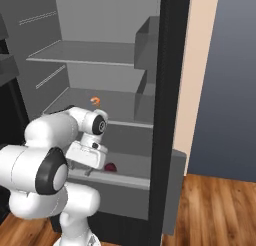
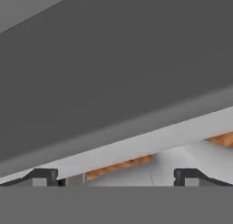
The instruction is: Fully open the fridge drawer.
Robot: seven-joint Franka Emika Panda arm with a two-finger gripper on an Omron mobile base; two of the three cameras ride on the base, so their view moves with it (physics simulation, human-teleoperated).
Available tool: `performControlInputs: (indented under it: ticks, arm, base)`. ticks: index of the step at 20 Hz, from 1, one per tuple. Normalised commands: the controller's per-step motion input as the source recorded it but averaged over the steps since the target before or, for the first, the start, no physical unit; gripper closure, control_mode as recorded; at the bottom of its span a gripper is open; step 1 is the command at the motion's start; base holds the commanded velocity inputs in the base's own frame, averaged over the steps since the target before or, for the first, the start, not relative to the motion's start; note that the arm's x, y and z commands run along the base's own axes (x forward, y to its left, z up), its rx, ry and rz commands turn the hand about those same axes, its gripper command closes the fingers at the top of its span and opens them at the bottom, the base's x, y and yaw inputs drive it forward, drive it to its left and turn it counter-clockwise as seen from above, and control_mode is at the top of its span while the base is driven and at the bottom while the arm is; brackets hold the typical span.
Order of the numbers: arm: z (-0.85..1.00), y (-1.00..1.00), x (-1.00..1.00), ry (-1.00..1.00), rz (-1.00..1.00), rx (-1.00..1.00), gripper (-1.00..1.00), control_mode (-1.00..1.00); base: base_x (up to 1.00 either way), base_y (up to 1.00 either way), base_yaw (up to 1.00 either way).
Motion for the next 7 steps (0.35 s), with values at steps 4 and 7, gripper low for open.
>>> performControlInputs:
  ticks: [4, 7]
  arm:
    - [-0.12, -0.19, -0.97, 0.05, -0.07, 0.05, -1.00, -1.00]
    - [0.40, -0.06, -0.76, -0.14, -0.06, 0.11, -1.00, -1.00]
  base:
    - [0.00, 0.00, 0.00]
    - [0.00, 0.00, 0.00]
